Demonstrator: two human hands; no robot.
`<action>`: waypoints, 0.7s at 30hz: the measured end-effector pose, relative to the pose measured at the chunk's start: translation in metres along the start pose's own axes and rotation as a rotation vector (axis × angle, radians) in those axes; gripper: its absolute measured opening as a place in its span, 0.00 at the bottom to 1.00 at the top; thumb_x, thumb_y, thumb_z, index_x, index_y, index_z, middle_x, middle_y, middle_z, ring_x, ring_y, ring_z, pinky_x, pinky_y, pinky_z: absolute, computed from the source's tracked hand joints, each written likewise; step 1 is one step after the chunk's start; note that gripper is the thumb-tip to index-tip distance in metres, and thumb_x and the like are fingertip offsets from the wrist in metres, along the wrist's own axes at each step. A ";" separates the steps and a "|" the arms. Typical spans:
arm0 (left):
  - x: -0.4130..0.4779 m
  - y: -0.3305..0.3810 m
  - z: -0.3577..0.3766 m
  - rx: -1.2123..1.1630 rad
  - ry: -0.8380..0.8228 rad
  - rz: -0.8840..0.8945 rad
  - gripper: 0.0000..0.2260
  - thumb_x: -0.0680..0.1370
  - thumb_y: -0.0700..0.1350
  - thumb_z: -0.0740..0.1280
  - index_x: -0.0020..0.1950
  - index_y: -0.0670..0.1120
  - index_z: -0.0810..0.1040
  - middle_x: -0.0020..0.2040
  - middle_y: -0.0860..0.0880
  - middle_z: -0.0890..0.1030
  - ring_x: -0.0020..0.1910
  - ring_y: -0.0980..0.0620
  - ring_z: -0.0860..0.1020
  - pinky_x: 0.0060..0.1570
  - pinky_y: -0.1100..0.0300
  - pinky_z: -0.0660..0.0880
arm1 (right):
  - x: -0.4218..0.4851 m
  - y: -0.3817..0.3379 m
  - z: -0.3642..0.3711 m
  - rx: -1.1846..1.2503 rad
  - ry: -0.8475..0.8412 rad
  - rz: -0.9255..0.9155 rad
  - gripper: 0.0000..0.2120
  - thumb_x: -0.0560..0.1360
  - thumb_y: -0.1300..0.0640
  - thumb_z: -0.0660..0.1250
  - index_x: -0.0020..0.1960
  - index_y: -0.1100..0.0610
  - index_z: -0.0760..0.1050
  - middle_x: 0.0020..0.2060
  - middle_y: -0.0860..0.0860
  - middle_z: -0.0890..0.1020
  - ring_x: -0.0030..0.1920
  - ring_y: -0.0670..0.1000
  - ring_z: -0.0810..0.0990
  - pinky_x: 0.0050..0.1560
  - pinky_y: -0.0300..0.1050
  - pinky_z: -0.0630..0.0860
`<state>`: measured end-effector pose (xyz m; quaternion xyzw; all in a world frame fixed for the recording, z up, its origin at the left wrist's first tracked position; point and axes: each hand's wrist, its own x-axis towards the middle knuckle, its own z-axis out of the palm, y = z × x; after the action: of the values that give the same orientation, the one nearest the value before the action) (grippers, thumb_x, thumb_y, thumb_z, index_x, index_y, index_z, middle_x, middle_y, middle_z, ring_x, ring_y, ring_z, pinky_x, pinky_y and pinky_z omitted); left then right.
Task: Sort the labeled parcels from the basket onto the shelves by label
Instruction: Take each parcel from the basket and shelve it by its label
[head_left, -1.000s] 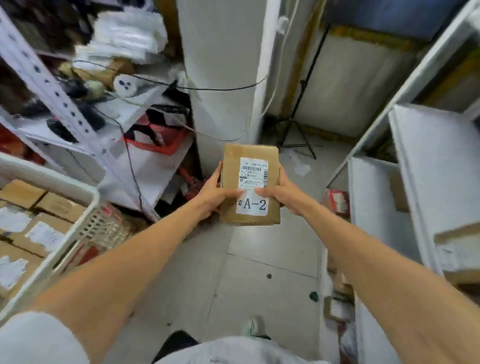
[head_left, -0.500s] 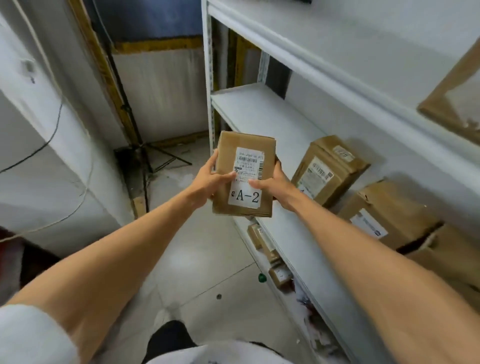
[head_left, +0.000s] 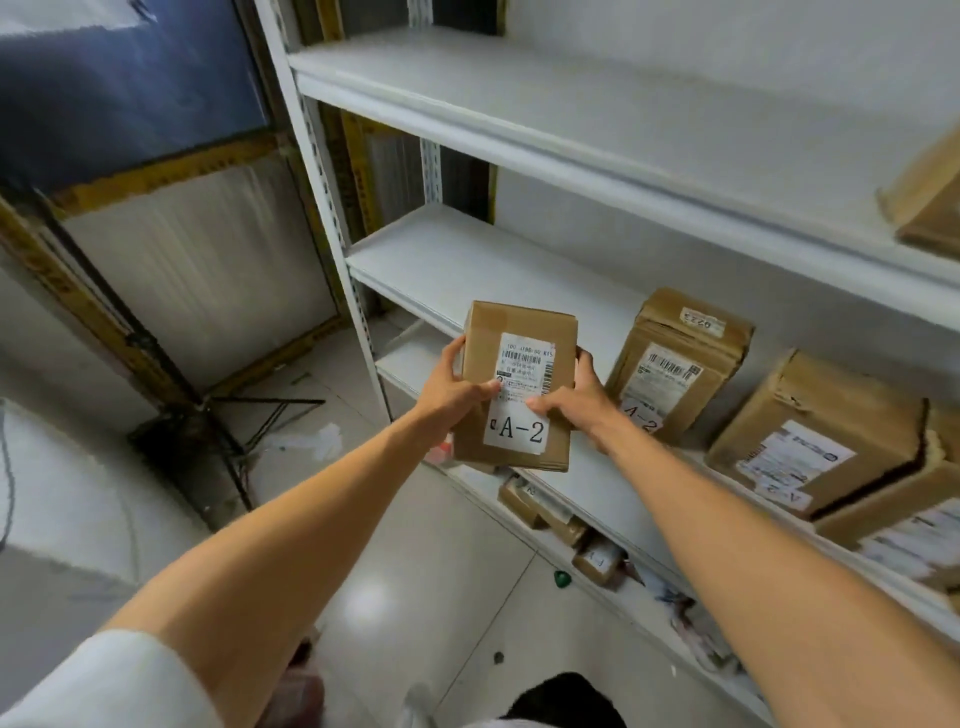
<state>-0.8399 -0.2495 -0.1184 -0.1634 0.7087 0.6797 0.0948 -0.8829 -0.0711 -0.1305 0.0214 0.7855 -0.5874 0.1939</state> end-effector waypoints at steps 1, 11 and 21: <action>0.005 0.003 -0.001 0.014 -0.007 -0.007 0.36 0.74 0.34 0.69 0.75 0.53 0.56 0.57 0.40 0.79 0.45 0.46 0.82 0.38 0.53 0.80 | 0.004 -0.001 0.002 -0.002 0.034 0.016 0.41 0.67 0.69 0.74 0.71 0.55 0.54 0.56 0.51 0.77 0.58 0.53 0.76 0.52 0.46 0.75; 0.095 0.033 0.016 0.145 -0.063 0.088 0.37 0.70 0.38 0.73 0.74 0.55 0.61 0.60 0.42 0.72 0.54 0.43 0.77 0.53 0.45 0.79 | 0.061 -0.017 -0.021 -0.002 0.247 0.130 0.41 0.69 0.66 0.75 0.73 0.61 0.53 0.62 0.54 0.75 0.57 0.50 0.73 0.49 0.37 0.72; 0.161 0.054 0.027 0.146 -0.117 0.141 0.32 0.73 0.29 0.67 0.72 0.48 0.60 0.59 0.45 0.75 0.55 0.43 0.78 0.52 0.44 0.79 | 0.113 -0.028 -0.022 -0.111 0.377 0.148 0.60 0.66 0.65 0.77 0.77 0.61 0.33 0.71 0.58 0.68 0.70 0.58 0.67 0.66 0.48 0.68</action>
<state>-1.0113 -0.2377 -0.1271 -0.0661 0.7594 0.6396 0.0996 -1.0009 -0.0812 -0.1369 0.1782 0.8352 -0.5129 0.0870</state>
